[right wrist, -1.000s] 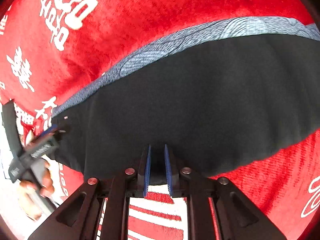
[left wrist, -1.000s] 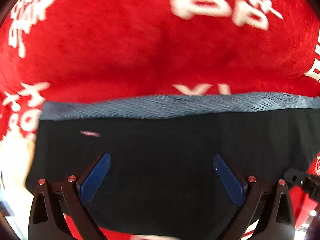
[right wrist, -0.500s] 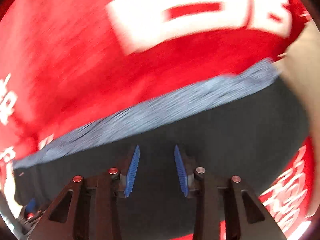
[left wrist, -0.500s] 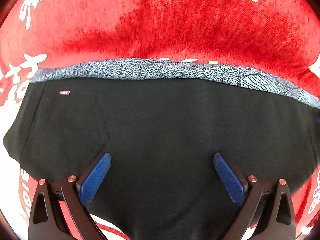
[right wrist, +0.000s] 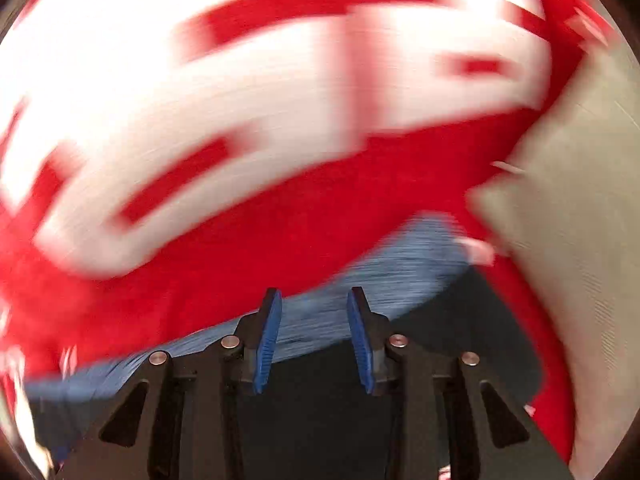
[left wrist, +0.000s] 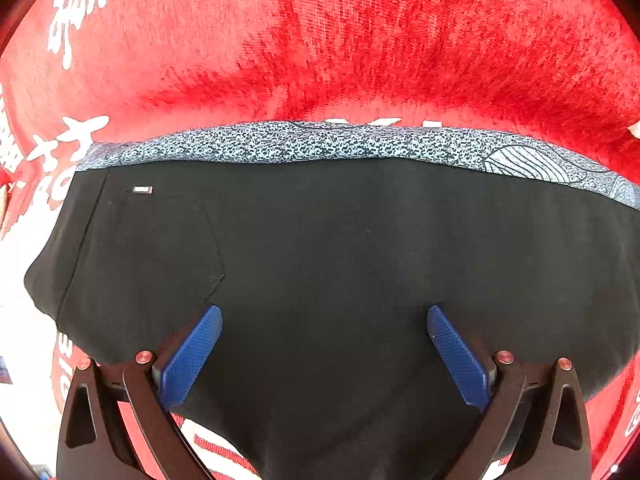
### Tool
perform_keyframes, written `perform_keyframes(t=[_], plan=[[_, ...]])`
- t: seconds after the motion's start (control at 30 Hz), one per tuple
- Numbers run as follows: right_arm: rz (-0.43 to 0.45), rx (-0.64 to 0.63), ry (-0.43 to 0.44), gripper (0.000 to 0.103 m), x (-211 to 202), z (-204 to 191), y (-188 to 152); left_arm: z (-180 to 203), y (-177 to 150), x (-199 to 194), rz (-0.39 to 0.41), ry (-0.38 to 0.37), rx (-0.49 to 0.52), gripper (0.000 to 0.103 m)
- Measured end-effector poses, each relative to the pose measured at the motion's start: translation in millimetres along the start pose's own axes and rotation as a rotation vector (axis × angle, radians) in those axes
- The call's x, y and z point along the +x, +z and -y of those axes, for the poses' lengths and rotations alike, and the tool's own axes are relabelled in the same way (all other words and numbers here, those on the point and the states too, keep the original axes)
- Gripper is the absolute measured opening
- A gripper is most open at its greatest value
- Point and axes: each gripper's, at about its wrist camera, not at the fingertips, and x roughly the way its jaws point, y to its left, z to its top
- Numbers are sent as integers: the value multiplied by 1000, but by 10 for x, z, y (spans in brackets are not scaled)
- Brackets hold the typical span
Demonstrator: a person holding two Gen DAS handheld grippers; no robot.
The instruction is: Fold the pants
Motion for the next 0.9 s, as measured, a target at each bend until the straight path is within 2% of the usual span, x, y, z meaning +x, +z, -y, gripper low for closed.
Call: perform_keyframes(t=[0.07, 0.1, 0.17, 0.23, 0.3, 0.33, 0.4, 0.43, 0.47, 0.57, 0.63, 0.67, 0.7, 0.8, 0.9], plan=[[-38, -89, 71, 37, 101, -278, -76, 8, 7, 0, -3, 10, -2, 103], [-53, -107, 80, 37, 152, -340, -114, 22, 8, -9, -4, 16, 1, 103], [-58, -137, 14, 34, 285, -366, -199, 52, 29, -28, -13, 28, 17, 103], [-5, -123, -55, 32, 292, -222, -173, 90, 140, -50, -58, 47, 39, 103], [2, -68, -138, 33, 233, -8, -103, 108, 315, -138, -63, 15, 13, 103], [-6, -31, -148, 35, 180, 95, -69, 116, 380, -191, -46, -3, -1, 103], [-10, -3, -98, 36, 68, 164, -68, 213, 624, -276, 2, -37, -12, 103], [-14, -14, -82, 40, 22, 141, -96, 259, 701, -267, 11, -36, -11, 103], [-23, -45, -60, 44, -15, 64, -155, 326, 789, -229, 17, -27, -13, 103], [-47, -110, -5, 46, -68, 5, -309, 484, 998, 30, -15, 25, -38, 103], [-70, -136, 0, 47, -58, 22, -463, 500, 1017, 250, -48, 119, -42, 103], [-68, -146, -14, 48, -38, 57, -547, 446, 997, 348, -52, 140, -55, 103], [-53, -156, -11, 48, -46, 50, -582, 389, 986, 355, -32, 120, -78, 103], [-30, -196, -30, 48, -47, 29, -714, 225, 996, 333, -32, 164, -97, 103], [-44, -131, -48, 48, -109, 192, -680, 92, 1001, 252, -65, 175, -121, 103]])
